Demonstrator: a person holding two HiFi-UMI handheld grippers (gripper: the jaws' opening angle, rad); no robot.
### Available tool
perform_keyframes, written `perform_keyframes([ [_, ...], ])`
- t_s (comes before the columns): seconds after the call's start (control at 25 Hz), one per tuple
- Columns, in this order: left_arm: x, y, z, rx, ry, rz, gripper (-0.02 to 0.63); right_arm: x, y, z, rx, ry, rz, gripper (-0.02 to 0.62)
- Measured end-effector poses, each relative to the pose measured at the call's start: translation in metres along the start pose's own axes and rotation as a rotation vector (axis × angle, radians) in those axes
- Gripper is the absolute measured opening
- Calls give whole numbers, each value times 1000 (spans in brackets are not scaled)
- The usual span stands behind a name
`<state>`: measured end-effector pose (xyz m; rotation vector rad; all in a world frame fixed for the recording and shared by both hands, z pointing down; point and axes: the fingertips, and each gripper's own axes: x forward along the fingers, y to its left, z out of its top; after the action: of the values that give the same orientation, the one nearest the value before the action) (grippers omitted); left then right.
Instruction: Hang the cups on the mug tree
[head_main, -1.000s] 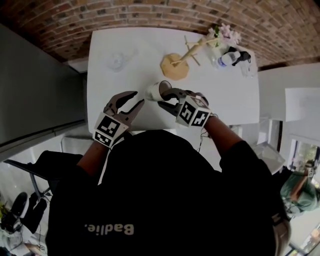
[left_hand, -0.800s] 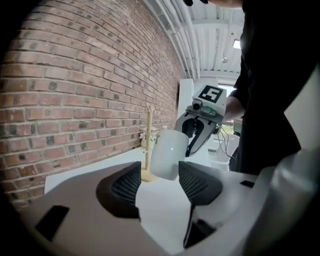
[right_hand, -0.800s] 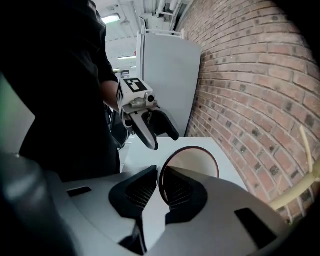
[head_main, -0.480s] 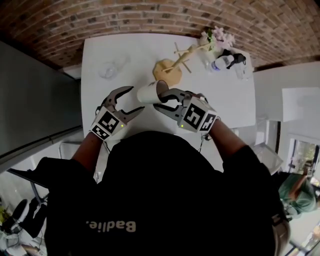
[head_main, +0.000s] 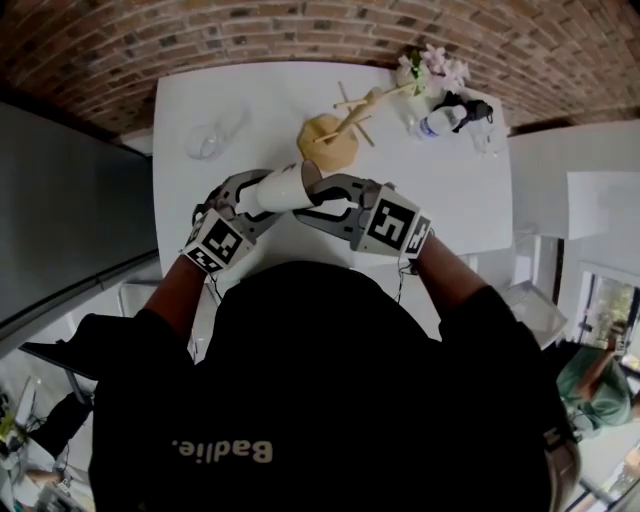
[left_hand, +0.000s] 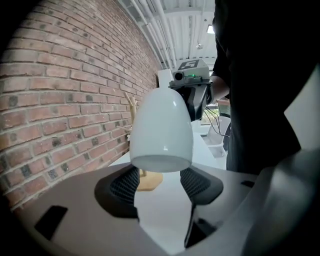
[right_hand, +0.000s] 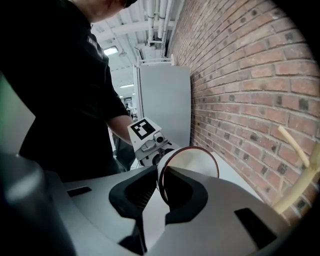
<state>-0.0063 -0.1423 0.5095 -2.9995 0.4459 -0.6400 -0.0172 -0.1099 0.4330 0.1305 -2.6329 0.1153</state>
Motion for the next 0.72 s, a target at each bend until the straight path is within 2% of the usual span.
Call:
perform_keyframes([
  [0.16,3,6,1,-16,21,12,253,-3,-10,-7,41,-54,5,66],
  [0.44,12,21,-23,-50,135,32,252,3,-37,-31,149,-174,-44,84],
  [0.72,20,35,-38,-107,231,43,249,8,-65,-59,357,-344,-69,111],
])
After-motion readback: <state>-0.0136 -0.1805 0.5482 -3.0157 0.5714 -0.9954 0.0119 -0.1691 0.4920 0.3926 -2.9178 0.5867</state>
